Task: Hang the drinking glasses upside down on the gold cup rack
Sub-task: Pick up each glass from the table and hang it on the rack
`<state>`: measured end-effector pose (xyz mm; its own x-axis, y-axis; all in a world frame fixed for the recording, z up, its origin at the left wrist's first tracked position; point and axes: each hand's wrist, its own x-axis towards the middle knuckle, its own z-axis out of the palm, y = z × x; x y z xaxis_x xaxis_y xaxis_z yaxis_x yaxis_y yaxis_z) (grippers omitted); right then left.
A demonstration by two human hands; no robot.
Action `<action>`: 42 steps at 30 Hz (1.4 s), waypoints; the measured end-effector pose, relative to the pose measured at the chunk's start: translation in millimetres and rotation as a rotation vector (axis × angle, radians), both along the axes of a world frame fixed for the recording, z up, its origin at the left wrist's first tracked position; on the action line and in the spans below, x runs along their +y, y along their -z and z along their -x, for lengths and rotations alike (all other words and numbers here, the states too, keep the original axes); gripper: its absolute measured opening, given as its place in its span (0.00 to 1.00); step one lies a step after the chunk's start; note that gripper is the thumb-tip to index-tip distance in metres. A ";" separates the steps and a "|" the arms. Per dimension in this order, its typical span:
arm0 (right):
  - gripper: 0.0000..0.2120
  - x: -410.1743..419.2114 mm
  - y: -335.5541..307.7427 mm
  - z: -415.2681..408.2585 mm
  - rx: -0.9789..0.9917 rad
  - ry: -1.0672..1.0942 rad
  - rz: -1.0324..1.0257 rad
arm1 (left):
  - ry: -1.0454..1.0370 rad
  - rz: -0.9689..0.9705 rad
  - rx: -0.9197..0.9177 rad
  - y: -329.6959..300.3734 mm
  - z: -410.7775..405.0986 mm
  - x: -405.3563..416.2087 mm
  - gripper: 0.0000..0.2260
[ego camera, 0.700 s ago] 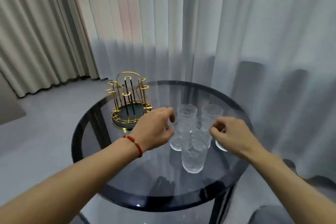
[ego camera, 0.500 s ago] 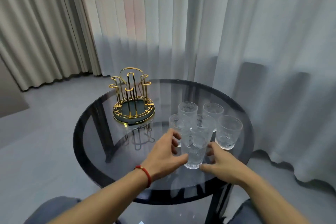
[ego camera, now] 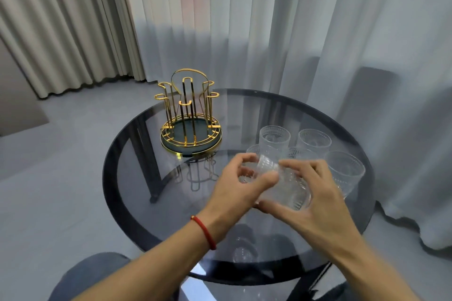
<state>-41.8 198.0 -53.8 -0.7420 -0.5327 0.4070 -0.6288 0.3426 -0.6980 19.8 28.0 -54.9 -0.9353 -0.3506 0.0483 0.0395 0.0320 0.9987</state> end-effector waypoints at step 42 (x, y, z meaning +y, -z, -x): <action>0.33 -365.5 -145.4 242.7 -0.237 -0.282 -0.564 | -0.390 1.140 -0.491 117.7 63.1 -179.7 0.34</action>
<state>-284.5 -167.5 91.6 -0.5783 -0.8023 -0.1476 -0.5994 0.5406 -0.5903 -43.2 -151.7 -172.6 -0.7865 -0.5904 0.1814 -0.5244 0.7935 0.3088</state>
